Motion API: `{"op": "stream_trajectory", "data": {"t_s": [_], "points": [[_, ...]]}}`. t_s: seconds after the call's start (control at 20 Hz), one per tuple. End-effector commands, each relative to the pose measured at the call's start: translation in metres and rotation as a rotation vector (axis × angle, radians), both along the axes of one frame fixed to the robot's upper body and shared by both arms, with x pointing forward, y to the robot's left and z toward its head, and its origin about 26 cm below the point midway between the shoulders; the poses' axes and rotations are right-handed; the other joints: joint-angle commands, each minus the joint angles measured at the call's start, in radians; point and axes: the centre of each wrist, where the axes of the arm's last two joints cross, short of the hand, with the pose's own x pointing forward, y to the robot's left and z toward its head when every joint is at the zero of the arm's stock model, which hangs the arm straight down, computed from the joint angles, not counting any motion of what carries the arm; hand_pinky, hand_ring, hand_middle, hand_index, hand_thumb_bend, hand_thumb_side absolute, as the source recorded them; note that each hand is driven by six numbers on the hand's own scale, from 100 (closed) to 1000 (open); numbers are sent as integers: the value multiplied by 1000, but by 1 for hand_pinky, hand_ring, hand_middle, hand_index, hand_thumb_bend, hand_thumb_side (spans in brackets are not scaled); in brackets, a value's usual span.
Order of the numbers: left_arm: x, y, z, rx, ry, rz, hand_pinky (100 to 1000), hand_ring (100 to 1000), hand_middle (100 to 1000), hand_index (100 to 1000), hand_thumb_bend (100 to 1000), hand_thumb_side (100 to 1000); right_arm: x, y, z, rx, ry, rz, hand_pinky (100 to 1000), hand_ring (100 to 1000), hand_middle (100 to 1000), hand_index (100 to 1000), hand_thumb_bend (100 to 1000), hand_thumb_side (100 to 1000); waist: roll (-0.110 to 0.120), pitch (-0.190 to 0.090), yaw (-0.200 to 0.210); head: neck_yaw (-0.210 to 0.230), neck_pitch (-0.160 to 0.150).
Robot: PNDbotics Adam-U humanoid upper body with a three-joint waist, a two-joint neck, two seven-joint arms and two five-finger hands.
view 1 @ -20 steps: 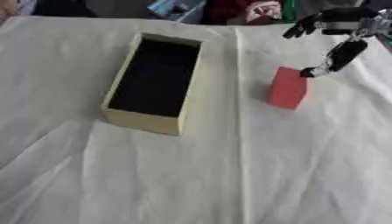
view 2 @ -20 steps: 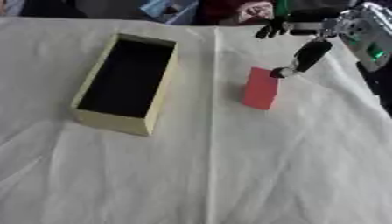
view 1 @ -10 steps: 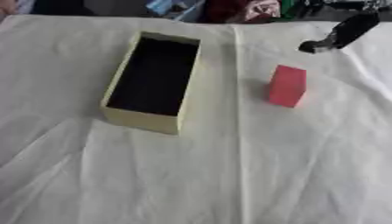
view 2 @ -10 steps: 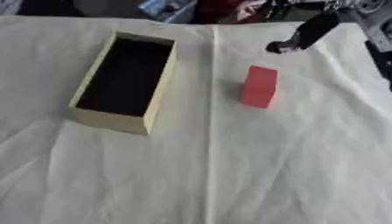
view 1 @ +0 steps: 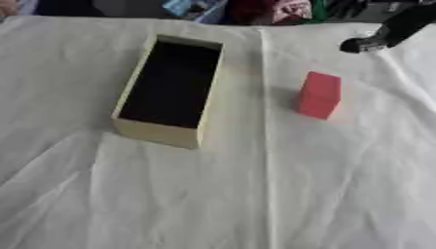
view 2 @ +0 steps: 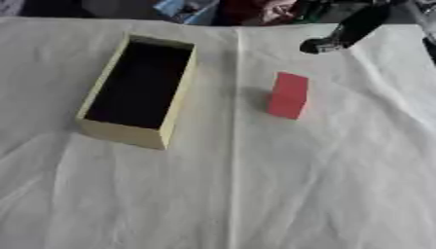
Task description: Pick up objects on the table and place them in the box.
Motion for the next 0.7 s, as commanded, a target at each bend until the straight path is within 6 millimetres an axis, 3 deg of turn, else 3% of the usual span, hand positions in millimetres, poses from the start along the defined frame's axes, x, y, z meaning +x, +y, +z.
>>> {"op": "stream_trajectory", "data": {"t_s": [0.05,0.25,0.7], "points": [[-3,2,11,27,-37,2,569,541,518,661,209,100,-15,3,14,-78,-5,21,840,878,856,941,402,390,-1,-35,2,-3,-1],[-3,1,11,29,-38,-2,569,540,518,661,208,100,-22,13,7,-118,15,-5,836,883,867,946,433,349,-3,-35,4,-5,-2],[-3,0,11,28,-37,-9,569,541,519,661,207,100,-21,25,4,-243,-35,-153,820,897,872,950,494,441,-4,-33,7,-9,-2]]}}
